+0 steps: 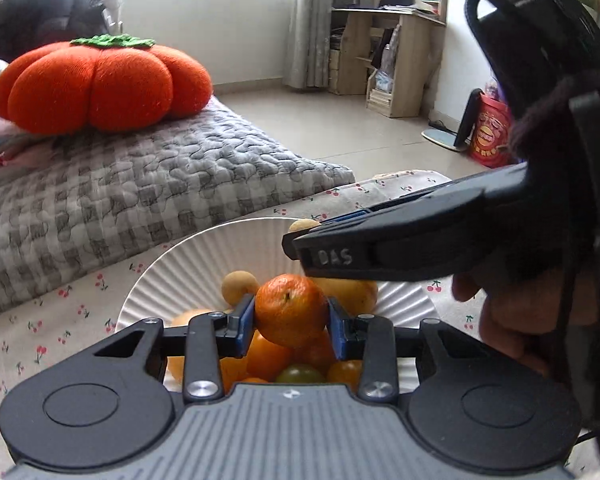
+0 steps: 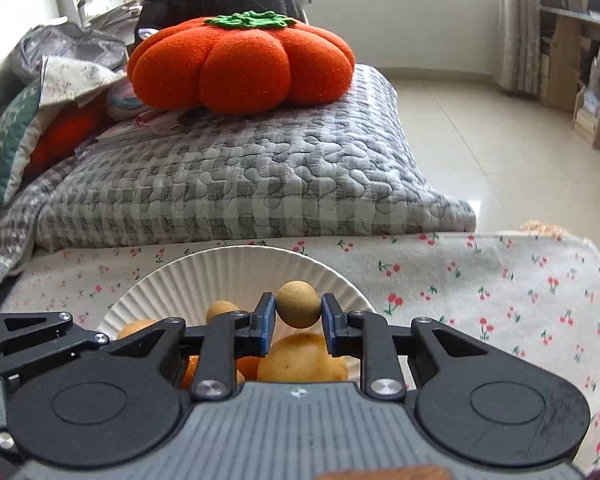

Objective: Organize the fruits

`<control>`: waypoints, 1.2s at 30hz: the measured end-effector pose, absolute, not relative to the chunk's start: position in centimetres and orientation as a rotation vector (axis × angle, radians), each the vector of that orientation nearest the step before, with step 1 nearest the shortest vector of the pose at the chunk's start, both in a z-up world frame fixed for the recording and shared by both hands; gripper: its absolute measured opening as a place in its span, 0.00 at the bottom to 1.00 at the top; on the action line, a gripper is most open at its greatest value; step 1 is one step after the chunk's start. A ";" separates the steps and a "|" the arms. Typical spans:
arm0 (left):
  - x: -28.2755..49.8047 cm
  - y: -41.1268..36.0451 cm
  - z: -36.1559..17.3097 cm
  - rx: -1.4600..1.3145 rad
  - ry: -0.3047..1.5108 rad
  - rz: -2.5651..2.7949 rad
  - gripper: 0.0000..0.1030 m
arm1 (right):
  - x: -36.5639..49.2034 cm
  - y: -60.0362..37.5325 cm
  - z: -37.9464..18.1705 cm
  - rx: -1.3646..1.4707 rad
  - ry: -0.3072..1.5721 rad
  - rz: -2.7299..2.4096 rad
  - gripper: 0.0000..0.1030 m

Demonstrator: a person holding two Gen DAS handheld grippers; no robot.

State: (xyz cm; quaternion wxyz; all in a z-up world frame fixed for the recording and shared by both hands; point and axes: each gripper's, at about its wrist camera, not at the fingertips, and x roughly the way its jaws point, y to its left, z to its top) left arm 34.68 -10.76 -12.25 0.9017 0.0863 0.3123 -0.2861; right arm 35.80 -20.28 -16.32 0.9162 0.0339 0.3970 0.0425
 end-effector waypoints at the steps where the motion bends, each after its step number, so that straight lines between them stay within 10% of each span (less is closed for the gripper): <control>1: 34.6 -10.7 -12.2 0.178 0.640 -0.587 0.27 | 35.9 -19.9 -16.4 0.053 0.815 0.090 0.21; 36: 30.0 -5.5 -8.2 0.076 0.705 -0.289 0.44 | 28.4 -20.1 -13.2 0.121 0.846 0.027 0.28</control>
